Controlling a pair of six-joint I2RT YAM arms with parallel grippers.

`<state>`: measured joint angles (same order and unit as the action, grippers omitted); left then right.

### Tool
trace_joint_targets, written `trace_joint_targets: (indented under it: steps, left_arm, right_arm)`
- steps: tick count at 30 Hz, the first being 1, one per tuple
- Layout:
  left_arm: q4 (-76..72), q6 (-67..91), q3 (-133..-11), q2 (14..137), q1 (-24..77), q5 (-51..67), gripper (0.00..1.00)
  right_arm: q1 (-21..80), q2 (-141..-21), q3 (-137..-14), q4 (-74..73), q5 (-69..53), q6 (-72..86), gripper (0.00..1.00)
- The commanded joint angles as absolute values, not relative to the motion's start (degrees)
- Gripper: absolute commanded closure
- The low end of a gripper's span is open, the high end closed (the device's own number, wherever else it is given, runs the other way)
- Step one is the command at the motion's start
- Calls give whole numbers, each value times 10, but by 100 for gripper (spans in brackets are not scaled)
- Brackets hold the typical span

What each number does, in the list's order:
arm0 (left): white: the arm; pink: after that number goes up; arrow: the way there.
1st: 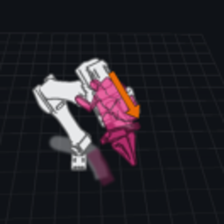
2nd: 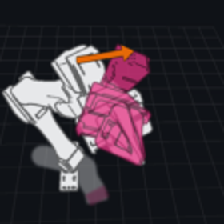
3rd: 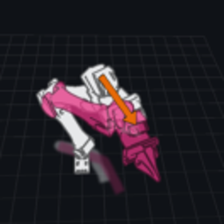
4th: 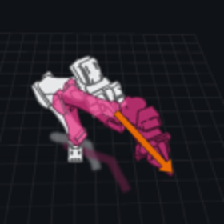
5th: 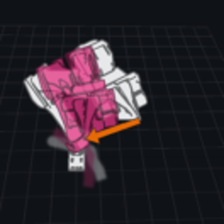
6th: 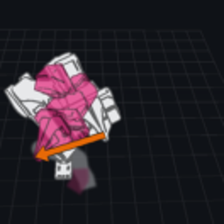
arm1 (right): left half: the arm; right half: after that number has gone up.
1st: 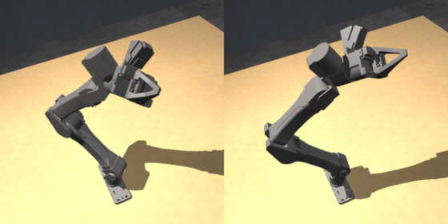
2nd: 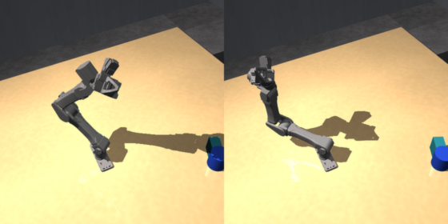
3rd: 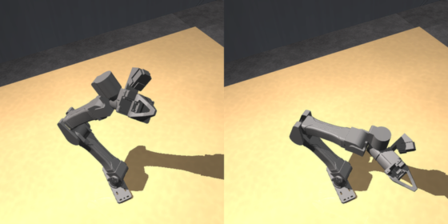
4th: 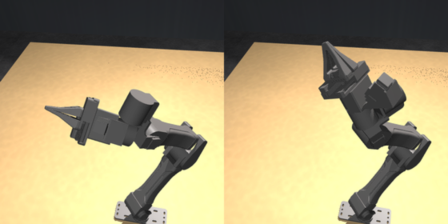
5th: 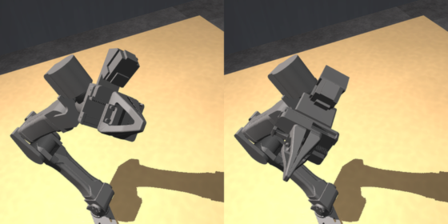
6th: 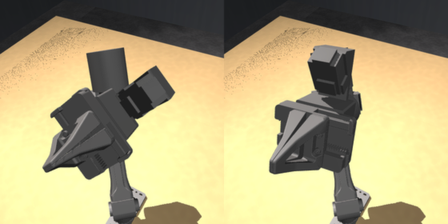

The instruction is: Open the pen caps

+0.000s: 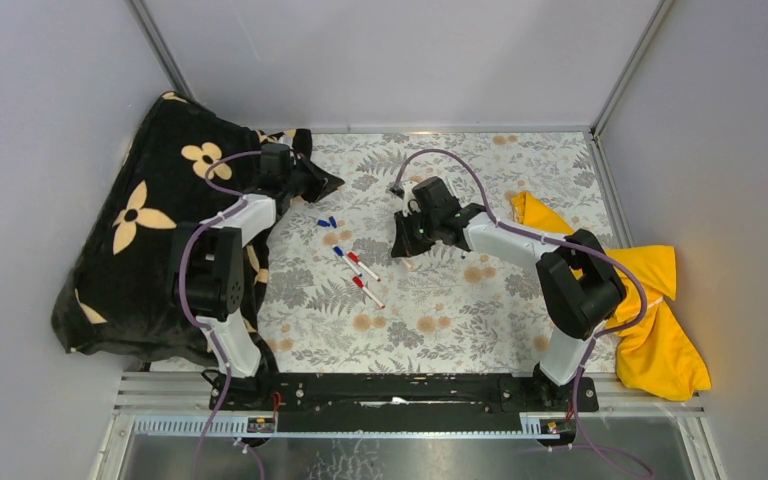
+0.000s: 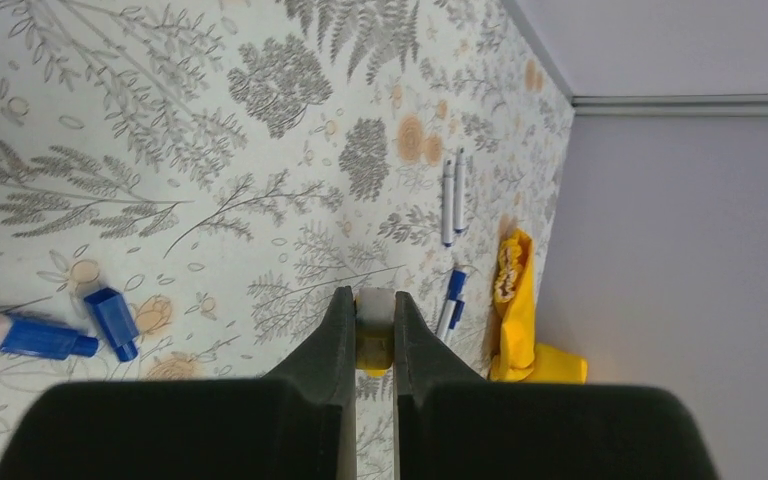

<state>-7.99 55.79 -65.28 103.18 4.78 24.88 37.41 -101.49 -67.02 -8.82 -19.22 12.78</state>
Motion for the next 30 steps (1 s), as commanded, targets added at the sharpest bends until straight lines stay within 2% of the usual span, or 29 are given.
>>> trace_joint_targets:
  steps: [1, 4, 7, 13, 17, 30]
  left_arm:
    - [-19, 507, -656, 1020, 48, 214, 100]
    - [17, 495, -638, 1001, 48, 177, 100]
    - [68, 481, -645, 1003, 48, 149, 94]
    - [119, 471, -642, 1001, 48, 116, 70]
    - [122, 477, -633, 999, 48, 104, 61]
    - [109, 494, -609, 987, 48, 101, 60]
  right_arm:
    - [366, -997, -717, -115, -147, 107, 100]
    - [355, -1014, -744, -126, -112, 94, 100]
    - [344, -1043, -780, -139, -71, 74, 100]
    - [313, -1125, -862, -162, -21, 44, 100]
    - [295, -1168, -904, -161, -10, 31, 100]
    - [261, -1256, -1000, -186, 11, 3, 100]
